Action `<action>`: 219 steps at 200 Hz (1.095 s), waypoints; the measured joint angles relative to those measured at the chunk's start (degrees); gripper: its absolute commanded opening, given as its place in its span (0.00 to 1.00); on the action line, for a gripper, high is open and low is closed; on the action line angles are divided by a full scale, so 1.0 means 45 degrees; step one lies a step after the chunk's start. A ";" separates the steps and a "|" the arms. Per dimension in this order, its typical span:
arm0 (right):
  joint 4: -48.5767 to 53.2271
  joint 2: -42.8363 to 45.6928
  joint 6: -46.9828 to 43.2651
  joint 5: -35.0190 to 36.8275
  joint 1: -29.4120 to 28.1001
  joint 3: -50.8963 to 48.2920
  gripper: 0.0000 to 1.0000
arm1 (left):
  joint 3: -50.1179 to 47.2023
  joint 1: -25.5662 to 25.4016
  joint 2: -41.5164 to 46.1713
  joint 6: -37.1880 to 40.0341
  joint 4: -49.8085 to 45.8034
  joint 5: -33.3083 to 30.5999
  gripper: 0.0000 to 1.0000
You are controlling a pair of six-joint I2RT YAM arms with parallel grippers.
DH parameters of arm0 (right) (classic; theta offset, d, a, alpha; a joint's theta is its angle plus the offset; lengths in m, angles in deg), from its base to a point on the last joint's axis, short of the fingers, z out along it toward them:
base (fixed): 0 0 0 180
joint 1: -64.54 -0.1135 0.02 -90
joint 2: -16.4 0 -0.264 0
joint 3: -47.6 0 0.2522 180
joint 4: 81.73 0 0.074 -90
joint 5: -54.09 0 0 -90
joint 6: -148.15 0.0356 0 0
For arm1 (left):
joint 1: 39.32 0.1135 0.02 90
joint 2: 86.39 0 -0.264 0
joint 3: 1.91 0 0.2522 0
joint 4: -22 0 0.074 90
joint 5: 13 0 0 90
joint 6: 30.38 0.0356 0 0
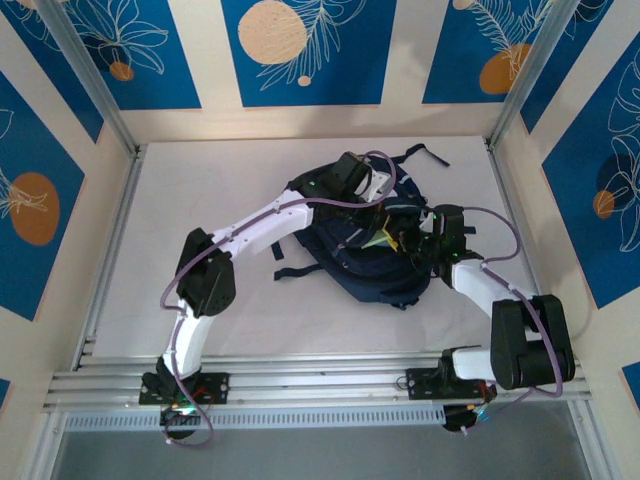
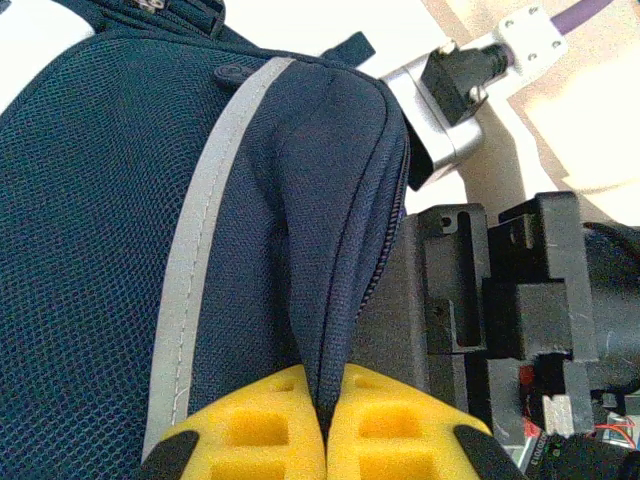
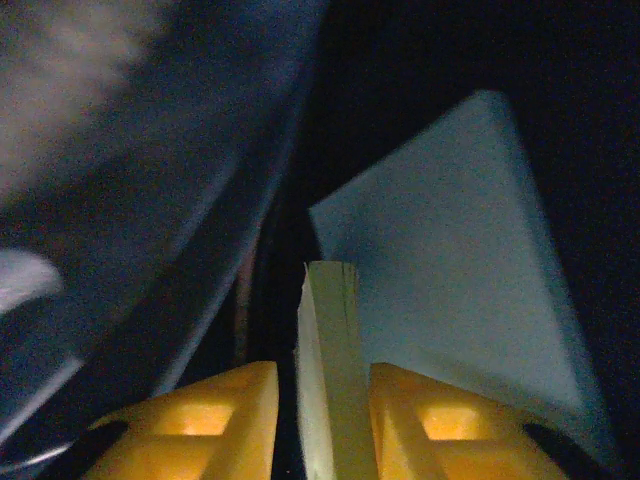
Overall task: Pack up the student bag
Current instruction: Place the loose stationery in the student bag, then close the student bag at the center of the table.
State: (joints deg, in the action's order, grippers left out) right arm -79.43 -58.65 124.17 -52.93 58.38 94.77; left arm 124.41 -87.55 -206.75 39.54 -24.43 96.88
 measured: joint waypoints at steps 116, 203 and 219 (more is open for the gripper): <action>0.5853 0.3949 -0.3784 0.1603 0.2331 -0.0015 0.84 | -0.1695 0.0223 0.1166 -0.0418 0.1020 -0.0087 0.65; 0.5702 0.3502 -0.4051 0.1404 0.2341 -0.0627 0.84 | -0.8859 0.3648 0.4303 -0.3152 0.4857 -0.0257 0.66; 0.5566 0.3317 -0.4051 0.1404 0.2336 -0.0797 0.83 | -0.9704 0.3672 0.4279 -0.3769 0.5557 0.0034 0.60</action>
State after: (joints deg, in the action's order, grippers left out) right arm -54.38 -43.72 105.94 -46.61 68.90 91.19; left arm 80.74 -71.02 -187.49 22.58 0.57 97.04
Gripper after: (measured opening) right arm 0.838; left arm 0.638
